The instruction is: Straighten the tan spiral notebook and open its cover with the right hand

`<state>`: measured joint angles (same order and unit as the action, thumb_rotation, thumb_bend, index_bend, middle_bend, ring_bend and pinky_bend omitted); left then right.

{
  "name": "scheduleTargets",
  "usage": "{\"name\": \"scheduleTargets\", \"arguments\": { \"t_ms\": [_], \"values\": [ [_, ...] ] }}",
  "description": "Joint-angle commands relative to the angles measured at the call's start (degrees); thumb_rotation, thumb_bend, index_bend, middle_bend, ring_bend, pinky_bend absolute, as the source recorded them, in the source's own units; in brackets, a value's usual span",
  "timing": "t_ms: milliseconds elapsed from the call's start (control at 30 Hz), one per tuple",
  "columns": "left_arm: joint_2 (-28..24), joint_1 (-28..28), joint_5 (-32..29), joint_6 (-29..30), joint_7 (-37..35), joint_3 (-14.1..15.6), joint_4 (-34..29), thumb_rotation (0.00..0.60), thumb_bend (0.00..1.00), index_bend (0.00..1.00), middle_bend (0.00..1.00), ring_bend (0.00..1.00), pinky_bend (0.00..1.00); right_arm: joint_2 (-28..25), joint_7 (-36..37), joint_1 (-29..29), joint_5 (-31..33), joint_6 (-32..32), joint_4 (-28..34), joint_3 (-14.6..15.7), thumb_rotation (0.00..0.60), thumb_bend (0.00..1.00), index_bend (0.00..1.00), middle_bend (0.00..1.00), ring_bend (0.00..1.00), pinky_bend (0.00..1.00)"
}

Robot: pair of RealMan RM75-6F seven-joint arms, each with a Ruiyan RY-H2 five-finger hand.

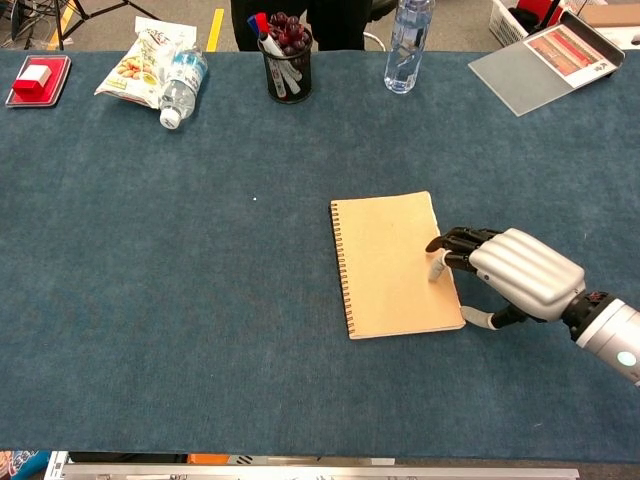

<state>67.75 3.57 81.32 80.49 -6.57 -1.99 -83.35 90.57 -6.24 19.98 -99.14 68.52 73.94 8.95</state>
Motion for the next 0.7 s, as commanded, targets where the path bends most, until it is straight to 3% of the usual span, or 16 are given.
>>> {"name": "scheduleTargets", "arguments": {
  "t_ms": [33, 433, 700],
  "values": [
    [0.0, 0.0, 0.0, 0.0, 0.0, 0.0, 0.0, 0.6, 0.36, 0.25, 0.06, 0.11, 0.28, -0.2, 0.0, 0.0, 0.0, 0.1, 0.1, 0.0, 0.6, 0.23, 0.36, 0.21, 0.15, 0.28],
    [0.0, 0.1, 0.0, 0.1, 0.2, -0.1, -0.3, 0.6, 0.36, 0.25, 0.06, 0.11, 0.28, -5.2, -0.7, -0.3, -0.4, 1.7, 5.2, 0.1, 0.6, 0.23, 0.36, 0.21, 0.15, 0.28],
    [0.0, 0.1, -0.2, 0.4, 0.9, -0.4, -0.6, 0.6, 0.36, 0.25, 0.06, 0.11, 0.28, -5.9, -1.9, 0.0, -1.9, 3.4, 4.1, -0.7, 0.6, 0.22, 0.36, 0.21, 0.15, 0.28]
  ]
}}
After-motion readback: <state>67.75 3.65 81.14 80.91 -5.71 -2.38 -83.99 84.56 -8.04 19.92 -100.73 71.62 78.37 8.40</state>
